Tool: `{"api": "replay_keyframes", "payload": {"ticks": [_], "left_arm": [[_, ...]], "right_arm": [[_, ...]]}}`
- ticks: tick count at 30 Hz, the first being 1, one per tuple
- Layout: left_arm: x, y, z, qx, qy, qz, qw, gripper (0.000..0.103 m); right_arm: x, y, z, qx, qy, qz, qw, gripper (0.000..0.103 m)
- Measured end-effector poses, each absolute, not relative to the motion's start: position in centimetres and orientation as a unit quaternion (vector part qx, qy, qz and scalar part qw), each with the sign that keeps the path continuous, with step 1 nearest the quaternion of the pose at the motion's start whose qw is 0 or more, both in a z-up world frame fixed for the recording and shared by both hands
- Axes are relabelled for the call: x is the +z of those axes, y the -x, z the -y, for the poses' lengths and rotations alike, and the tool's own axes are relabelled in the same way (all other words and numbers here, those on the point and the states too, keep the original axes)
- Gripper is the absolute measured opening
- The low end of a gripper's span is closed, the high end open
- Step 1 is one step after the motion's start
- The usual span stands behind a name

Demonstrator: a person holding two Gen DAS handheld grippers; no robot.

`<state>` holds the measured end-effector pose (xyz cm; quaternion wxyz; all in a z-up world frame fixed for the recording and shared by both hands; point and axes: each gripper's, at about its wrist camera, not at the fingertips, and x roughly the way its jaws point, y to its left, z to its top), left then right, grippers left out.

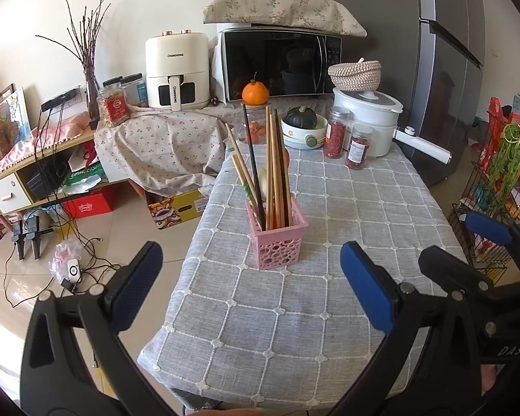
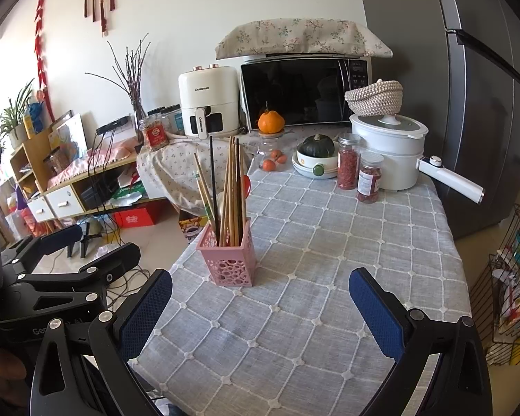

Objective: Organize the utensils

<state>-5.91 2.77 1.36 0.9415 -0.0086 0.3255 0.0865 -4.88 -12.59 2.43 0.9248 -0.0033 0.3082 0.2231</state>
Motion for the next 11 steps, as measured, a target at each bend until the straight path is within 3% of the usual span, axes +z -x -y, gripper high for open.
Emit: {"api": "replay_keyframes", "payload": {"ticks": [11], "left_arm": [[1.39, 5.90, -2.89, 0.087, 0.010, -0.326, 0.941, 0.102]], "right_arm": [[2.56, 4.82, 12.63, 0.224, 0.004, -0.309, 0.924, 0.103]]}}
